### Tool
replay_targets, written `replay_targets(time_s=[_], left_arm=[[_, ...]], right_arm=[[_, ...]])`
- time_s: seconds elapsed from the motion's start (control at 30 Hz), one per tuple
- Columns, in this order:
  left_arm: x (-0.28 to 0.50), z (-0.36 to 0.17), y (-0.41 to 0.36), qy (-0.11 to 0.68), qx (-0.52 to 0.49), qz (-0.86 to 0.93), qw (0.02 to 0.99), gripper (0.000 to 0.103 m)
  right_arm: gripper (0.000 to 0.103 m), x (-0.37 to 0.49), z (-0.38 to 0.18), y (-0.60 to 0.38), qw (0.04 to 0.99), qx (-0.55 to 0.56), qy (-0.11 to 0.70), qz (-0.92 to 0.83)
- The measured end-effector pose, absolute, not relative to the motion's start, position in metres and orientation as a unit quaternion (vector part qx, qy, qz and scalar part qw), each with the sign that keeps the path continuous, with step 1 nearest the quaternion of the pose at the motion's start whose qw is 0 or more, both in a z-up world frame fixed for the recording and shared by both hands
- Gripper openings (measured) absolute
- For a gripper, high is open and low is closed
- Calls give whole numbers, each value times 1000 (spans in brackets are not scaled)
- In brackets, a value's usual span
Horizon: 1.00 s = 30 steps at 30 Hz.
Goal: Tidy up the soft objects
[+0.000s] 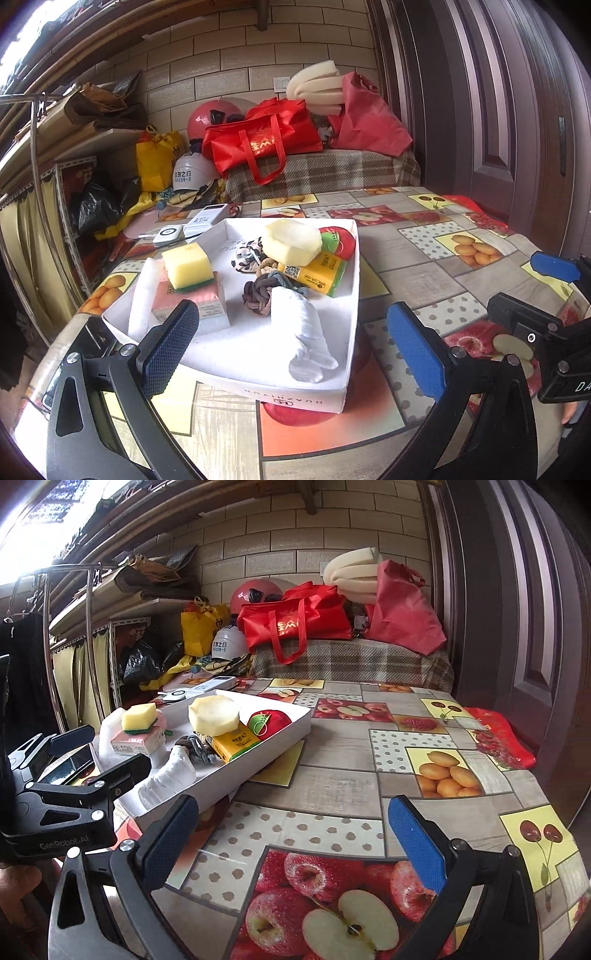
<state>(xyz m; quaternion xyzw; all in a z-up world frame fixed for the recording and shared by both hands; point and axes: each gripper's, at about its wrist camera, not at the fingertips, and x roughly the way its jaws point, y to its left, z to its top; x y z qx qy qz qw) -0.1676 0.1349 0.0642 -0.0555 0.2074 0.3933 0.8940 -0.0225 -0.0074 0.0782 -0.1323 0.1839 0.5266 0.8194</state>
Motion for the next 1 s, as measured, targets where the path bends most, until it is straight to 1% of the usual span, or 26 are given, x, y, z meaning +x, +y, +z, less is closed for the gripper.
replay_targets(time_s=[0.1,0.13,0.23,0.3,0.4,0.47,0.67,0.83,1.0], left_arm=[[-165,65,119,217,-62,400,888,103],[-167,67,115,213,-66,400,889,103],[-177,69,105,197,-93,409,886,103],[-176,67,105,217,-106,438,866,103],[-173,64,107,241,-99,493,830,103],[-173,64,106,241,-89,487,834,103],[-171,67,100,251,-62,495,830,103],[-171,67,100,269,-78,496,822,103],[-175,69,99,267,-83,493,824,103]], right_arm=[[103,-3,79,-30,831,-109,217,500],[103,0,82,-40,837,-98,213,494],[103,-5,91,-68,858,-73,171,478],[103,-12,95,-82,873,-63,140,463],[103,-21,98,-94,889,-50,108,442],[103,-23,100,-98,903,-42,91,418],[103,-7,99,-93,910,-36,125,393],[103,-15,97,-95,906,-43,112,406],[103,-16,97,-97,905,-40,117,406]])
